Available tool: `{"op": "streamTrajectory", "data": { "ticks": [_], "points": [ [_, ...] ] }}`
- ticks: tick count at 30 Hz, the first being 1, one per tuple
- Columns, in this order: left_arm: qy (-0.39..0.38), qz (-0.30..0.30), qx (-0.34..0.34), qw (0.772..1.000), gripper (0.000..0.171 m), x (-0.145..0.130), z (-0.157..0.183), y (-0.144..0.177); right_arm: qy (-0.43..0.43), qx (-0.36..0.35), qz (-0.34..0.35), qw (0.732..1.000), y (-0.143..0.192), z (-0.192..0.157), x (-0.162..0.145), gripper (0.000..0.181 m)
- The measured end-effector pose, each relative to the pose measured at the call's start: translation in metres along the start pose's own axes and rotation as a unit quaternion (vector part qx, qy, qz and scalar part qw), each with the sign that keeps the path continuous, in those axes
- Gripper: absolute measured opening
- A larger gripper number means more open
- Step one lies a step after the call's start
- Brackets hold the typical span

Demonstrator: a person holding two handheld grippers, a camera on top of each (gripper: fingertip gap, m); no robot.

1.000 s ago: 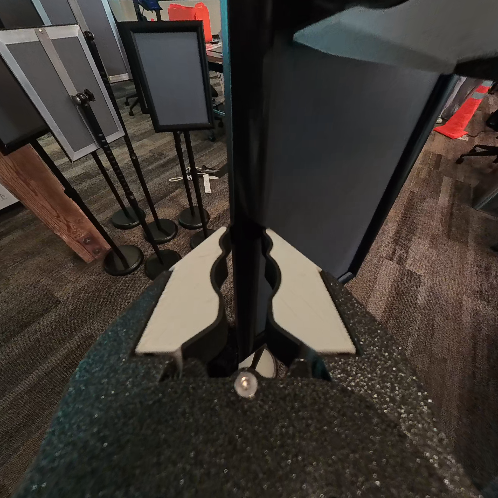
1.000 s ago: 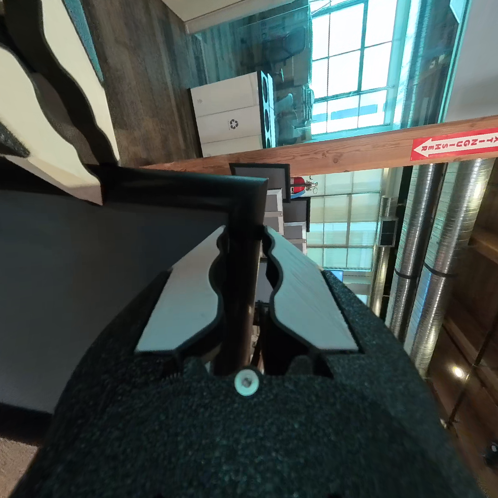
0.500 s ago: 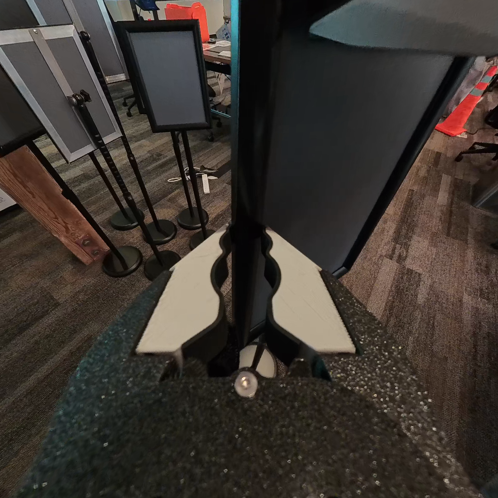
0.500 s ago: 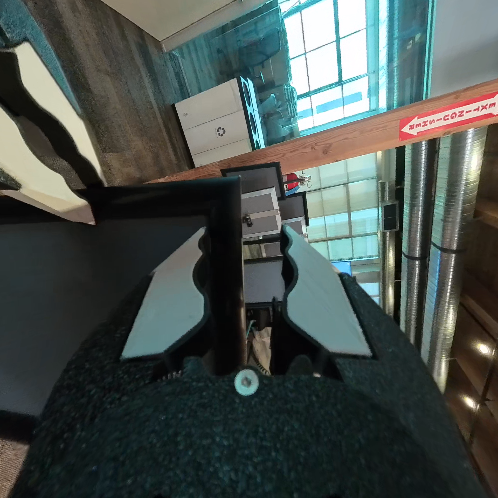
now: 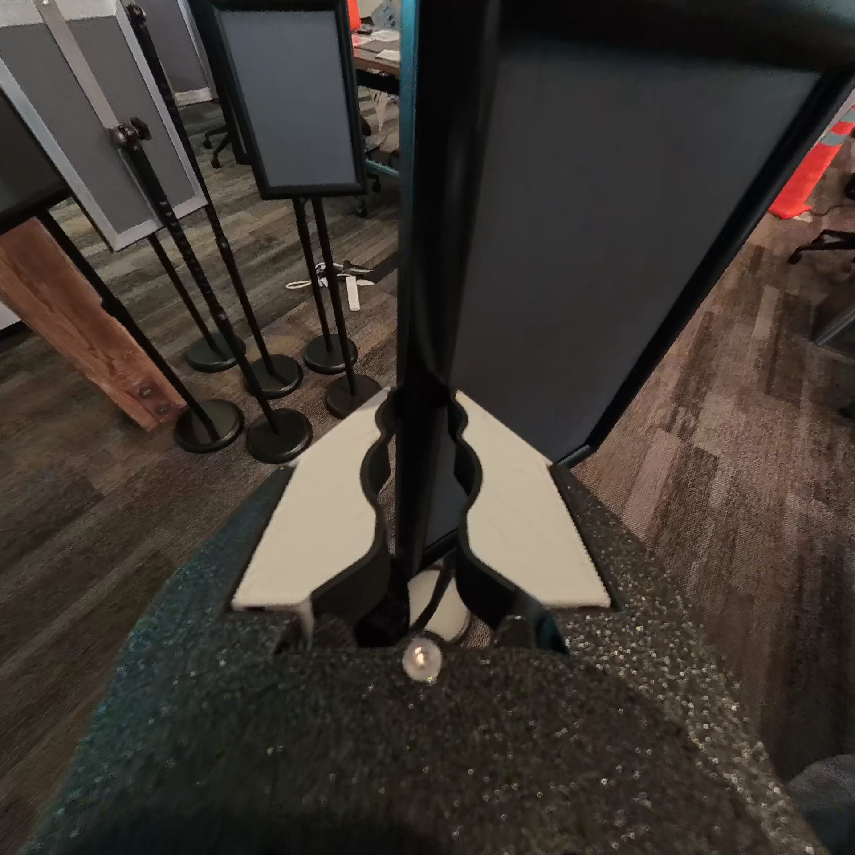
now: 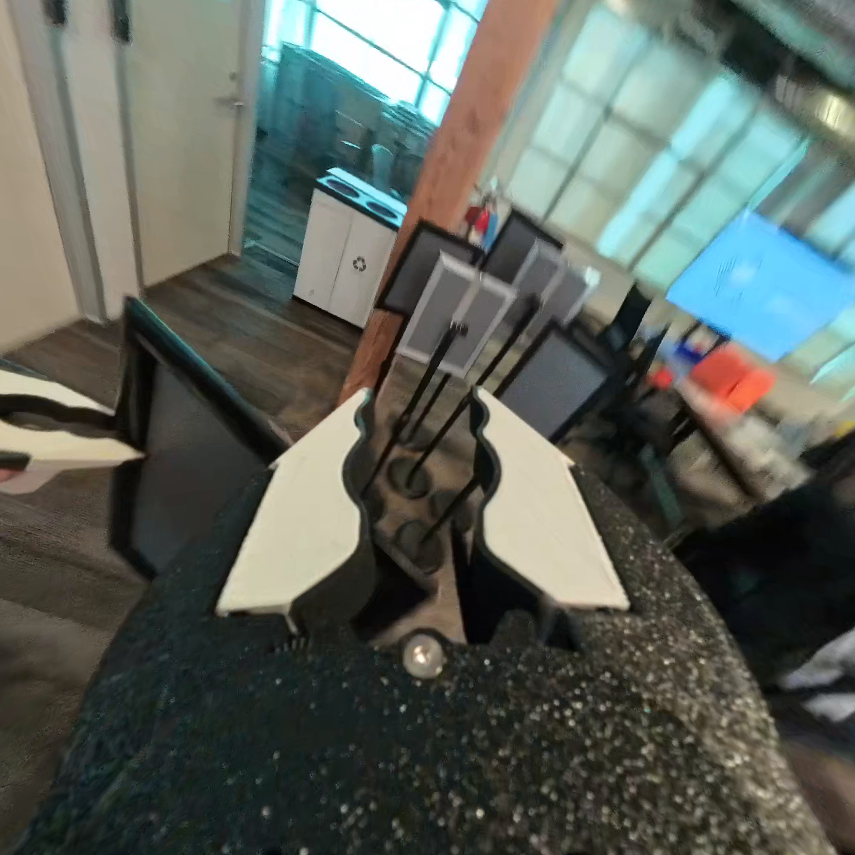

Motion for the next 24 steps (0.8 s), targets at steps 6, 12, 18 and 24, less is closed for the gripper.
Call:
{"op": "streamTrajectory", "data": {
  "ticks": [6,12,18,24],
  "points": [
    [-0.024,-0.015,0.015,0.999,0.031,0.010,0.003,0.006,-0.149,0.025,-0.094,0.984,0.024,-0.033,-0.123,0.058],
    [-0.030,-0.037,0.050,0.998,0.028,0.022,0.014,-0.003,-0.208,-0.135,-0.095,0.964,0.011,-0.030,-0.146,0.032],
    [-0.019,-0.050,0.127,0.990,0.027,0.022,0.021,-0.002,-0.246,-0.213,-0.075,0.943,0.010,-0.031,-0.150,0.024],
    [-0.040,-0.048,0.069,0.996,0.021,0.018,0.017,0.006,-0.302,-0.085,-0.029,0.949,0.016,-0.027,-0.154,0.022]
  ]
}}
Point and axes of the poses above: each gripper's, where its closed fingertips meet, y back along the fingers, x out of its top, z = x × y across the jaws, the point moved 4 cm from there along y, back along the fingers, and after that the axes turned 1 degree about x, right-handed, at the moved point
